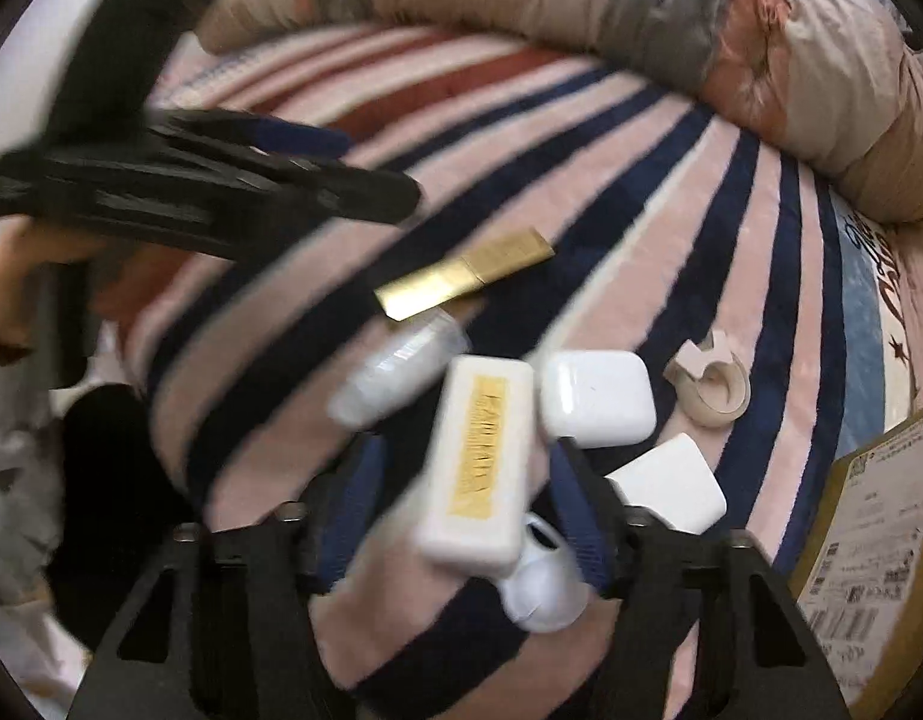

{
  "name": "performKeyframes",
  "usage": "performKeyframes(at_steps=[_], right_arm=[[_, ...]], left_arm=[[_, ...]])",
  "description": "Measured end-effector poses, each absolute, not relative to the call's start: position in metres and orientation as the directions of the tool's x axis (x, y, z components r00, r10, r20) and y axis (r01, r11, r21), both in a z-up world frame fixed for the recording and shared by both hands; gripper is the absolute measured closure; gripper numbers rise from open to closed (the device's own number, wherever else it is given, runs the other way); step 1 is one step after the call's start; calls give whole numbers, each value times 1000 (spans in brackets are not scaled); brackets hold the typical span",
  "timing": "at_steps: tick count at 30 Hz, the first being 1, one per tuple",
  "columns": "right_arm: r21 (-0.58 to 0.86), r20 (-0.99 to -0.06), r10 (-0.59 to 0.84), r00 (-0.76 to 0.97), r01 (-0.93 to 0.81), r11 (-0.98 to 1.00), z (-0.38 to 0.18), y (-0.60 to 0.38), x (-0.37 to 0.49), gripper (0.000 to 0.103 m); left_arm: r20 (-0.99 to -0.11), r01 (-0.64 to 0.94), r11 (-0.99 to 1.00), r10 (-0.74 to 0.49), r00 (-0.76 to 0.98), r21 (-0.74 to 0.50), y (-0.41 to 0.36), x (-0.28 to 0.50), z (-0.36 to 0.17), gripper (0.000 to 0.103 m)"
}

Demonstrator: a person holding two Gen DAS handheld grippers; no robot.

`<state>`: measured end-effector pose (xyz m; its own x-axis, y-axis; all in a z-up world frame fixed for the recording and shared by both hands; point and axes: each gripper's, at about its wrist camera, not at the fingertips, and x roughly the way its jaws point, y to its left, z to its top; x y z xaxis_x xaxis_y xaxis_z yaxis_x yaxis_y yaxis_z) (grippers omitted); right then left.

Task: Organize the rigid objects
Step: 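Grasp the white KATO-KATO cream tube with the right gripper, then drop the cream tube into the box with the right gripper while the left grasps the clear cup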

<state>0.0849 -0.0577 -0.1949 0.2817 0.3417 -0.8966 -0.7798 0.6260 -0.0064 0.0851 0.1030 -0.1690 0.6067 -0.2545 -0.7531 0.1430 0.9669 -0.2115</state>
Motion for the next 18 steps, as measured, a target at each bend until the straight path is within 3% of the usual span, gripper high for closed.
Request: performKeyframes(at_steps=[6,11,14,16,18], right_arm=[[-65,-843,371,391,-757,651,-159,-70,83,72],[-73,-702,471,535,-711,700,-79,-100,62,72],[-98,-581,476,660,-637,764,-25,-142,51,72],[-139,-544,432,719,-585,799,-8,-164,48,72],[-172,-522,346,779,-494,852,1,-194,51,72]], left_arm=[[-763,166,960,-281,582,-227,94,80,-177,18],[-759,209,944,-331,561,-256,77,57,-177,19],[-766,222,937,-348,540,-269,62,45,-179,33],[-775,223,935,-353,524,-275,52,40,-184,61],[-792,222,938,-343,504,-265,43,41,-192,69]])
